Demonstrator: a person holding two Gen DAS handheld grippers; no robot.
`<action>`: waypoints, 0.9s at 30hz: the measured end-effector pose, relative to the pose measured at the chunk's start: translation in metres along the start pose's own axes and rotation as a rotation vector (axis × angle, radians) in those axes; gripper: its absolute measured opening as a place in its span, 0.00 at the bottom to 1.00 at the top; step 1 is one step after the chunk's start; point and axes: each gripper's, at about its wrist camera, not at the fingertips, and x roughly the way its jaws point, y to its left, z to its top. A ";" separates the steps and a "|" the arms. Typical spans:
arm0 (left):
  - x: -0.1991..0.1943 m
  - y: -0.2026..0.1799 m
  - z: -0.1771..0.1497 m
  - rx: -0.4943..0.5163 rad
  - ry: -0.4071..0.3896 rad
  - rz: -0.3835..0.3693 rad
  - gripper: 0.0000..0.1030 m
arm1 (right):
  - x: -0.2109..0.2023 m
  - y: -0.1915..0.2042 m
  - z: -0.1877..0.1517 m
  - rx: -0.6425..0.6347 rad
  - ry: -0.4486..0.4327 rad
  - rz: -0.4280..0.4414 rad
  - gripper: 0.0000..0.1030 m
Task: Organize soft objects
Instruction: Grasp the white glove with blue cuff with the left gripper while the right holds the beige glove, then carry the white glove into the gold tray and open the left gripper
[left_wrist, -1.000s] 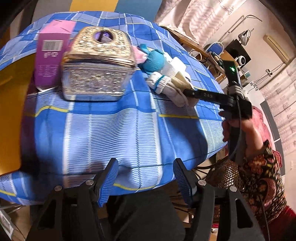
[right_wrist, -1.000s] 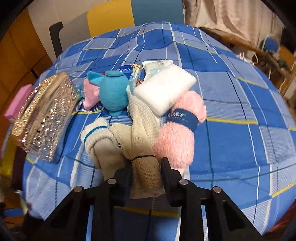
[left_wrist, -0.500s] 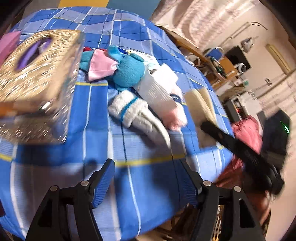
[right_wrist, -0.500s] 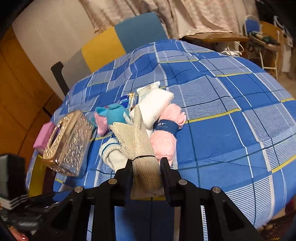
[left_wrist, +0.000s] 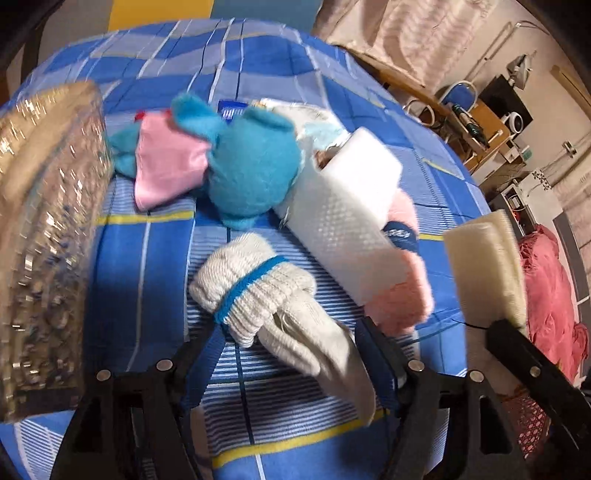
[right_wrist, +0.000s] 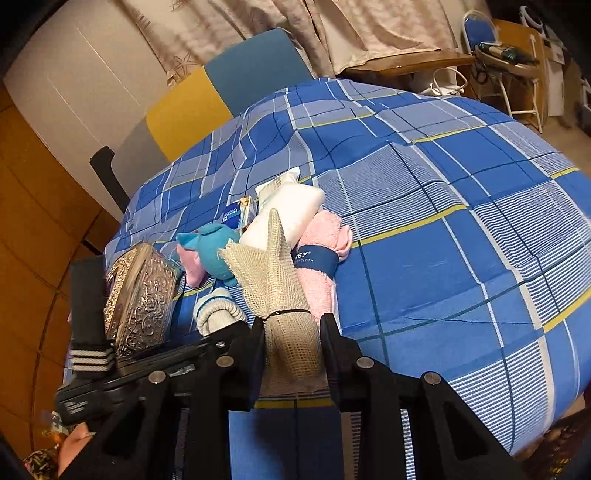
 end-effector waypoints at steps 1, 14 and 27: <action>0.003 0.003 0.000 -0.011 0.006 0.000 0.63 | 0.001 0.000 0.000 -0.001 0.002 0.001 0.28; -0.019 0.039 -0.015 0.033 -0.053 -0.081 0.25 | 0.008 -0.001 -0.003 -0.014 0.016 -0.042 0.28; -0.089 0.068 -0.069 0.129 -0.169 -0.138 0.24 | 0.014 0.007 -0.007 -0.061 0.022 -0.085 0.28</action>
